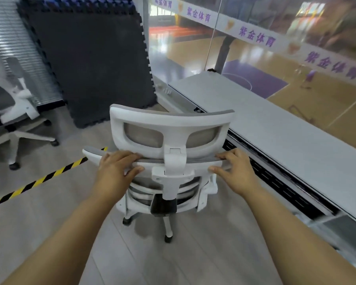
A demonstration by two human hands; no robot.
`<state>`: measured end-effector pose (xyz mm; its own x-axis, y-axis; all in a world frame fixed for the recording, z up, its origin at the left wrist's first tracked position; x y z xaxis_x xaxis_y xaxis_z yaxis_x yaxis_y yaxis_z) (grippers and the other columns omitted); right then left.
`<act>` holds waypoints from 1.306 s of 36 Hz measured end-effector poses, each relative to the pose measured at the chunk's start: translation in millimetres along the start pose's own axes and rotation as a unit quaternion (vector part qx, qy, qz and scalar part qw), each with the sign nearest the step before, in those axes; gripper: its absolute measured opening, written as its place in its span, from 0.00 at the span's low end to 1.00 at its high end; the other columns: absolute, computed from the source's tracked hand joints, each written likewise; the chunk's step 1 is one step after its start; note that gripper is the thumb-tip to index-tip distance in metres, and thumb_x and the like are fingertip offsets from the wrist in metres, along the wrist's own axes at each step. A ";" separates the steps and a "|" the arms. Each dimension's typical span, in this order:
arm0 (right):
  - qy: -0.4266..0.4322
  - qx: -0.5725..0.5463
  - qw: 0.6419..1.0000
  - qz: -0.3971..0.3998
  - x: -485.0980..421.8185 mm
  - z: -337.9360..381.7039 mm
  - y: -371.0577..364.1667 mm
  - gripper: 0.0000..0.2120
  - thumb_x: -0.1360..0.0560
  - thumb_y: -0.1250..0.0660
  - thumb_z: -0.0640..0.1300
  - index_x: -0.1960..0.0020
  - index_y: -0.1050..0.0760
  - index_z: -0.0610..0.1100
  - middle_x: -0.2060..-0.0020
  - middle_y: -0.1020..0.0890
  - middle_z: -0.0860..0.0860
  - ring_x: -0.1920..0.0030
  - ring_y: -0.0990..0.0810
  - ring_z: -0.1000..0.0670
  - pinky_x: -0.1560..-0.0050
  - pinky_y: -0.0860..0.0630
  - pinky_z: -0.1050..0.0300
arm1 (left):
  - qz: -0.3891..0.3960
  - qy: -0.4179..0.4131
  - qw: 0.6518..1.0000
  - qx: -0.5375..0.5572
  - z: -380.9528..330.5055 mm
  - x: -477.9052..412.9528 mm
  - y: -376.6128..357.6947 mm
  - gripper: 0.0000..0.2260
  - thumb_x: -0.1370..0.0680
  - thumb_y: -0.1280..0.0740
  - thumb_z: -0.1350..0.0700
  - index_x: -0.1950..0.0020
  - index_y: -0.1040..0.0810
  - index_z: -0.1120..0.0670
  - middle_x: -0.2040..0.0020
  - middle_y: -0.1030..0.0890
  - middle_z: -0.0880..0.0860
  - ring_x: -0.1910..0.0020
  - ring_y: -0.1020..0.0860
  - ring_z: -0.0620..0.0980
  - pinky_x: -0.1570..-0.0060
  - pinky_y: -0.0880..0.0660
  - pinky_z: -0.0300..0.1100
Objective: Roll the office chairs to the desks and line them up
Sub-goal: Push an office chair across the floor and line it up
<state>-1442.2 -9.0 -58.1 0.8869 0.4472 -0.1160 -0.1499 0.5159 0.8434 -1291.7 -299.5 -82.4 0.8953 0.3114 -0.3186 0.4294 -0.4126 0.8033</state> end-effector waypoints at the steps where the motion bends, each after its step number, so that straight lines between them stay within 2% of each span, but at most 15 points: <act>1: -0.004 -0.002 1.000 0.006 -11.7 -0.2 0.0 0.22 0.30 0.28 0.55 0.40 0.24 0.47 0.48 0.30 0.52 0.39 0.34 0.49 0.43 0.37 0.60 | 0.001 0.003 1.000 0.001 3.3 -10.8 -2.4 0.24 0.28 0.42 0.37 0.43 0.19 0.50 0.45 0.19 0.49 0.45 0.24 0.51 0.40 0.33 0.58; 4: -0.006 -0.009 1.000 0.004 -46.0 -6.7 0.5 0.22 0.31 0.27 0.54 0.40 0.24 0.47 0.48 0.29 0.51 0.40 0.34 0.49 0.44 0.37 0.61 | 0.007 0.004 1.000 0.005 9.9 -45.2 -12.5 0.24 0.28 0.42 0.37 0.43 0.19 0.50 0.45 0.19 0.49 0.45 0.23 0.52 0.40 0.33 0.57; 9: -0.002 -0.014 1.000 -0.008 -87.9 -27.2 3.5 0.22 0.31 0.28 0.55 0.40 0.24 0.47 0.47 0.29 0.50 0.39 0.35 0.49 0.38 0.35 0.57 | 0.011 0.000 1.000 -0.005 1.6 -92.1 -30.7 0.24 0.28 0.43 0.37 0.43 0.20 0.50 0.46 0.19 0.49 0.46 0.24 0.51 0.41 0.36 0.50; 12: -0.006 -0.024 1.000 -0.002 -111.4 -38.8 8.3 0.22 0.30 0.28 0.55 0.40 0.24 0.49 0.47 0.30 0.52 0.38 0.36 0.50 0.39 0.36 0.59 | 0.017 0.004 1.000 -0.008 -5.1 -118.0 -39.2 0.25 0.29 0.44 0.36 0.42 0.20 0.49 0.45 0.20 0.49 0.44 0.25 0.51 0.40 0.37 0.48; 19: 0.001 -0.020 1.000 -0.005 -158.0 -57.4 8.5 0.23 0.30 0.29 0.57 0.39 0.25 0.50 0.47 0.30 0.50 0.40 0.37 0.51 0.38 0.34 0.56 | -0.007 -0.005 1.000 0.003 -12.8 -162.3 -50.9 0.24 0.29 0.41 0.38 0.44 0.19 0.51 0.48 0.20 0.47 0.48 0.27 0.45 0.48 0.43 0.38; 21: 0.006 -0.015 1.000 -0.006 -168.8 -59.8 8.2 0.23 0.30 0.29 0.57 0.38 0.25 0.50 0.47 0.30 0.50 0.41 0.37 0.50 0.39 0.34 0.57 | -0.002 0.003 1.000 0.001 -11.5 -171.5 -55.8 0.21 0.28 0.38 0.39 0.44 0.19 0.51 0.47 0.20 0.47 0.47 0.27 0.47 0.46 0.44 0.37; 24: 0.011 -0.001 1.000 -0.009 -183.4 -64.7 10.1 0.23 0.30 0.30 0.57 0.38 0.25 0.49 0.48 0.30 0.51 0.41 0.36 0.48 0.40 0.35 0.58 | 0.001 0.018 1.000 -0.005 -10.6 -183.9 -63.3 0.14 0.25 0.32 0.47 0.42 0.20 0.50 0.44 0.21 0.49 0.43 0.27 0.50 0.44 0.47 0.34; 29: 0.021 0.021 1.000 0.000 -194.3 -67.9 15.9 0.24 0.29 0.31 0.57 0.37 0.26 0.48 0.49 0.32 0.53 0.41 0.37 0.50 0.43 0.36 0.60 | 0.012 0.033 0.999 -0.017 -18.4 -195.6 -66.8 0.15 0.25 0.33 0.48 0.40 0.21 0.52 0.41 0.22 0.51 0.40 0.29 0.51 0.43 0.48 0.35; 31: 0.028 0.037 0.999 0.019 -197.6 -64.5 19.3 0.24 0.28 0.32 0.57 0.36 0.27 0.48 0.47 0.31 0.51 0.40 0.37 0.49 0.43 0.35 0.58 | 0.017 0.039 0.999 -0.027 -21.3 -196.6 -63.9 0.15 0.24 0.33 0.50 0.38 0.22 0.52 0.39 0.23 0.52 0.38 0.30 0.52 0.39 0.47 0.38; 34: 0.026 0.080 0.994 0.064 -202.7 -55.1 27.1 0.23 0.27 0.34 0.57 0.35 0.29 0.48 0.43 0.31 0.49 0.38 0.36 0.47 0.45 0.31 0.55 | 0.046 0.042 0.997 -0.051 -28.0 -196.3 -57.9 0.17 0.24 0.32 0.55 0.35 0.25 0.54 0.36 0.25 0.54 0.35 0.31 0.54 0.33 0.41 0.46; 38: 0.016 0.155 0.978 0.141 -203.7 -38.7 41.1 0.25 0.26 0.34 0.58 0.33 0.31 0.51 0.40 0.30 0.49 0.37 0.33 0.46 0.45 0.30 0.50 | 0.110 0.065 0.989 -0.076 -33.0 -190.4 -45.8 0.23 0.24 0.32 0.53 0.30 0.31 0.51 0.29 0.32 0.51 0.32 0.33 0.52 0.32 0.38 0.46; 41: 0.023 0.221 0.957 0.186 -197.6 -20.4 53.1 0.25 0.26 0.35 0.57 0.31 0.34 0.52 0.39 0.29 0.49 0.38 0.30 0.45 0.46 0.30 0.51 | 0.136 0.094 0.980 -0.115 -37.6 -180.4 -30.5 0.21 0.24 0.34 0.47 0.32 0.30 0.47 0.30 0.32 0.46 0.39 0.27 0.49 0.43 0.28 0.45; 43: 0.034 0.249 0.946 0.206 -190.8 -5.8 58.9 0.25 0.26 0.35 0.57 0.32 0.33 0.51 0.38 0.28 0.49 0.39 0.28 0.46 0.48 0.31 0.52 | 0.159 0.109 0.970 -0.148 -40.3 -168.8 -17.6 0.19 0.23 0.36 0.45 0.33 0.29 0.46 0.34 0.29 0.46 0.43 0.26 0.49 0.50 0.29 0.42; 47: 0.071 0.248 0.933 0.253 -167.2 30.3 59.5 0.30 0.26 0.35 0.60 0.28 0.37 0.50 0.31 0.30 0.50 0.33 0.31 0.47 0.41 0.31 0.52 | 0.196 0.149 0.951 -0.188 -32.4 -127.9 9.1 0.18 0.23 0.38 0.42 0.34 0.29 0.45 0.37 0.26 0.47 0.42 0.26 0.49 0.50 0.30 0.41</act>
<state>-1586.1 -75.2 27.3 0.6853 0.6520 0.3243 -0.2826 -0.1724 0.9436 -1406.1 -315.4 -18.1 0.8808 0.4479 0.1537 -0.0534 -0.2286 0.9720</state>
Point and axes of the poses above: each hand's wrist, its own x-axis away from the middle knuckle, its own y-axis out of the back of the hand, z = x × y, the point moved 1 cm from there along -x, towards the middle knuckle
